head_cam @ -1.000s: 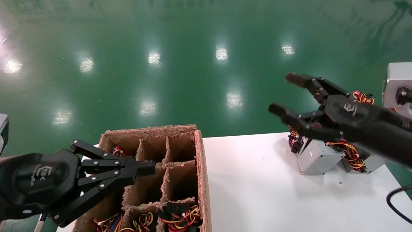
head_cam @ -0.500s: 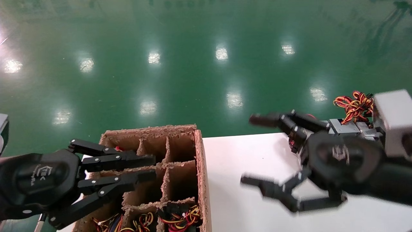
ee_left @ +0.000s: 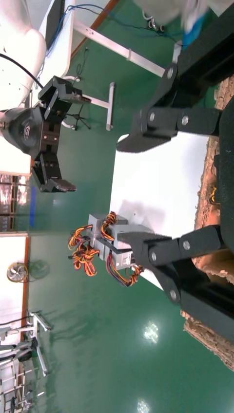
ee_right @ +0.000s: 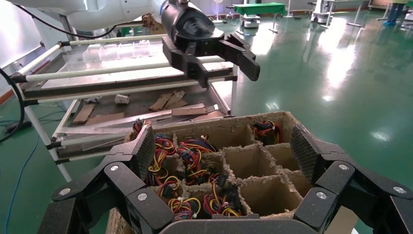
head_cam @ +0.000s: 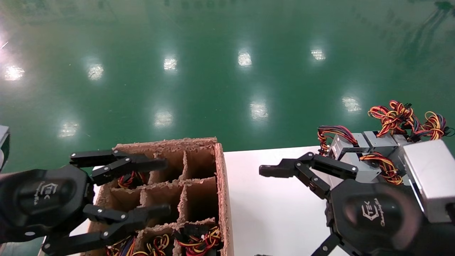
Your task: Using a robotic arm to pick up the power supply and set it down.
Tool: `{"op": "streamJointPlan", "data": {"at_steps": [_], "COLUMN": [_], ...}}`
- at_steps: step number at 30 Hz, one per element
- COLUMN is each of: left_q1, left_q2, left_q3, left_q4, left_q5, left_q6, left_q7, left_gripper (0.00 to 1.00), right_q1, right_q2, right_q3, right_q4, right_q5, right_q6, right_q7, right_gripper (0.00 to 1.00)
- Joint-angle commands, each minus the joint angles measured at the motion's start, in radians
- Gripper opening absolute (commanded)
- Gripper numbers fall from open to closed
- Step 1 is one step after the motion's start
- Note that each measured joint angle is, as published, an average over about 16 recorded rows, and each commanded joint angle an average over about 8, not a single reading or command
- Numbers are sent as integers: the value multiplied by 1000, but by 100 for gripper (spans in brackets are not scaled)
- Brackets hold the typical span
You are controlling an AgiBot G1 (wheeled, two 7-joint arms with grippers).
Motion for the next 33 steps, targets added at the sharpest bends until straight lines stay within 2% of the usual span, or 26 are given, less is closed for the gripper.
{"op": "streamJointPlan", "data": {"at_steps": [1,33], "left_q1": [0,0], "left_q2": [0,0], "left_q3": [0,0], "left_q4": [0,0], "left_q5": [0,0], "left_q6": [0,0], "left_q7": [0,0], "left_gripper": [100,100], "right_q1": [2,14], "right_q2": [-1,-8], "right_q3": [-2,-18], "right_q4": [-8,-53], "right_q5": [1,18], "right_q6": [0,4], "right_q7": [-4,-19], "right_gripper": [100,100]}}
